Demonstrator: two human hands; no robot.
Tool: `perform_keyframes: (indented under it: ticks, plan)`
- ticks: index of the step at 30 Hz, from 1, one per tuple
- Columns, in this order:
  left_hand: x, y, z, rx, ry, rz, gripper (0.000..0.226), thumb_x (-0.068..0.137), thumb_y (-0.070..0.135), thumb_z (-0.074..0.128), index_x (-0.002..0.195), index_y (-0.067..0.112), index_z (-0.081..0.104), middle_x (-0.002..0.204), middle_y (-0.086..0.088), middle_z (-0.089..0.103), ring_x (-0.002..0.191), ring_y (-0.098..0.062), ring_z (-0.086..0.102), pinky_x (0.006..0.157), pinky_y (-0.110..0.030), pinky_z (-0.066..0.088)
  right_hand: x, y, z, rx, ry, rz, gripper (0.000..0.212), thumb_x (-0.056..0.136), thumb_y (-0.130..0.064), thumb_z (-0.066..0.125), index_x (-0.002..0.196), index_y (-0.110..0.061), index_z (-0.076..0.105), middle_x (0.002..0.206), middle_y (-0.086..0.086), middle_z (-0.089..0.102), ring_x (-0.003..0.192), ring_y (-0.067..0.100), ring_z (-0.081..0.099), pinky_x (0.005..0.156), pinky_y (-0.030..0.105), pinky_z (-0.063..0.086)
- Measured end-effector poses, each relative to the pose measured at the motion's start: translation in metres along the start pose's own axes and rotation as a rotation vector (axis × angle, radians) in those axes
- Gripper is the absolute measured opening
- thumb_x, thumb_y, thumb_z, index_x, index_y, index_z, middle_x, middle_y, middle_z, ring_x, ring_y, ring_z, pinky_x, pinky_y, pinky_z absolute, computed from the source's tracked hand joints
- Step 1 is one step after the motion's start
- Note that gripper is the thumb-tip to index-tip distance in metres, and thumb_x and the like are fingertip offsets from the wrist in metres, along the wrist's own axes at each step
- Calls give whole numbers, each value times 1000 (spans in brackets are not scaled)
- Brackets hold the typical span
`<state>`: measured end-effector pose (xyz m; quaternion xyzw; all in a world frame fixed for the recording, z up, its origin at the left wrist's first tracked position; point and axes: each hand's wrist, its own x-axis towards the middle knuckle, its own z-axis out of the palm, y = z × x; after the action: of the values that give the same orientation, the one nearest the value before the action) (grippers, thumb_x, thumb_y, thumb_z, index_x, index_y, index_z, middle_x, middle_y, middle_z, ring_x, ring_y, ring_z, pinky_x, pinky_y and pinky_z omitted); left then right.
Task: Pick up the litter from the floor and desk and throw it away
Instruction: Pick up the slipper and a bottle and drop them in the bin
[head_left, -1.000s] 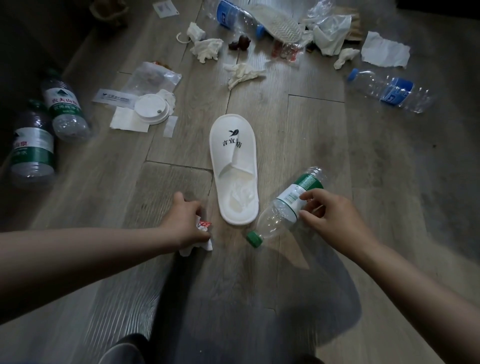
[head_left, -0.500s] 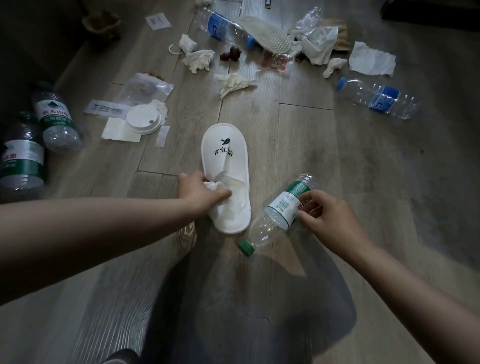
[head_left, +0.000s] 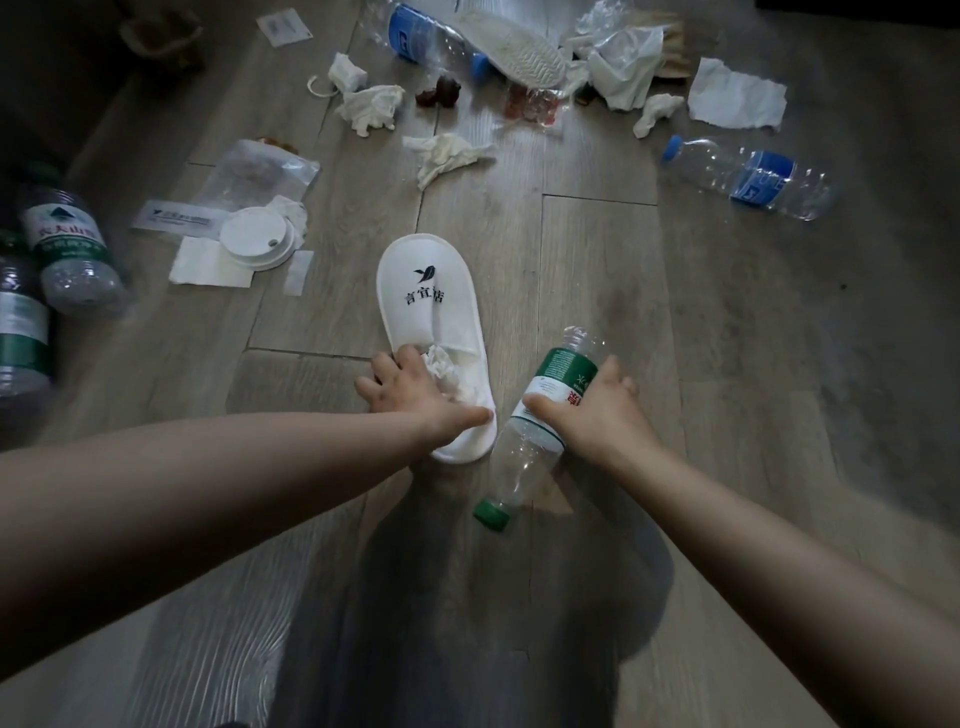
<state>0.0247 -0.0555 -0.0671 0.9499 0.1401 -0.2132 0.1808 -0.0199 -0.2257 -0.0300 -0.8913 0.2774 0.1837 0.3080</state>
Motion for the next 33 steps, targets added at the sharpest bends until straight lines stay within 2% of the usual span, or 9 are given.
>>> perform_keyframes:
  ticks: [4, 7, 9, 14, 18, 23, 27, 30, 33]
  plan:
    - [5, -1, -2, -8, -14, 62, 106, 51, 58, 84, 133, 24, 27, 134, -6, 27, 124, -31, 26, 96, -40, 37, 6, -1, 1, 48, -16, 9, 97, 73, -41, 73, 144, -5, 16, 130, 17, 48, 113, 34, 53, 94, 46, 48]
    - [11, 3, -7, 17, -64, 152, 102, 51, 48, 87, 132, 25, 29, 133, -4, 26, 123, -30, 26, 98, -41, 39, 8, 7, -2, 56, -35, 8, 102, 75, -34, 72, 149, -8, 7, 132, 17, 45, 112, 32, 54, 92, 48, 50]
    - [13, 6, -9, 45, -84, 174, 104, 50, 50, 86, 133, 25, 29, 133, -4, 26, 123, -30, 27, 100, -43, 40, 8, 15, -3, 31, -20, -2, 99, 77, -32, 70, 150, -8, 7, 133, 18, 44, 111, 33, 54, 91, 49, 51]
    - [12, 11, -5, 84, -42, 144, 115, 44, 71, 80, 134, 22, 27, 134, -4, 26, 124, -29, 27, 98, -47, 41, 4, 24, 3, 6, 8, -36, 89, 81, -34, 67, 147, -9, 13, 136, 17, 42, 113, 34, 52, 92, 49, 50]
    - [12, 13, 2, 135, -18, 198, 111, 48, 60, 83, 133, 18, 24, 133, -7, 25, 123, -31, 26, 94, -43, 42, 4, 26, 3, 16, 5, -48, 90, 79, -36, 69, 147, -10, 16, 135, 15, 44, 113, 32, 53, 91, 47, 50]
    - [18, 9, -11, 23, -126, 226, 109, 51, 49, 85, 134, 15, 25, 131, -8, 23, 122, -32, 36, 99, -38, 43, -3, 31, -7, 121, -29, -45, 89, 76, -37, 70, 147, -16, 21, 128, 12, 51, 105, 30, 58, 86, 48, 54]
    - [8, 1, -49, -85, -171, 278, 103, 44, 48, 80, 128, 16, 30, 123, -3, 24, 111, -24, 43, 92, -31, 43, -19, 30, -27, 170, -24, -16, 83, 74, -36, 69, 144, -21, 26, 108, 3, 58, 86, 17, 62, 67, 33, 54]
    - [-8, -4, -88, -112, -164, 296, 103, 40, 47, 76, 128, 17, 32, 127, -3, 24, 110, -23, 43, 95, -29, 43, -33, 14, -45, 243, -24, 32, 63, 75, -30, 71, 128, -26, 38, 94, -7, 58, 74, 7, 61, 53, 20, 44]
    - [-37, -3, -133, -146, -141, 259, 98, 39, 45, 75, 124, 17, 34, 124, -2, 24, 111, -22, 42, 94, -25, 39, -60, -12, -72, 280, -11, 80, 51, 73, -29, 71, 114, -33, 41, 87, -11, 59, 64, 1, 62, 42, 9, 37]
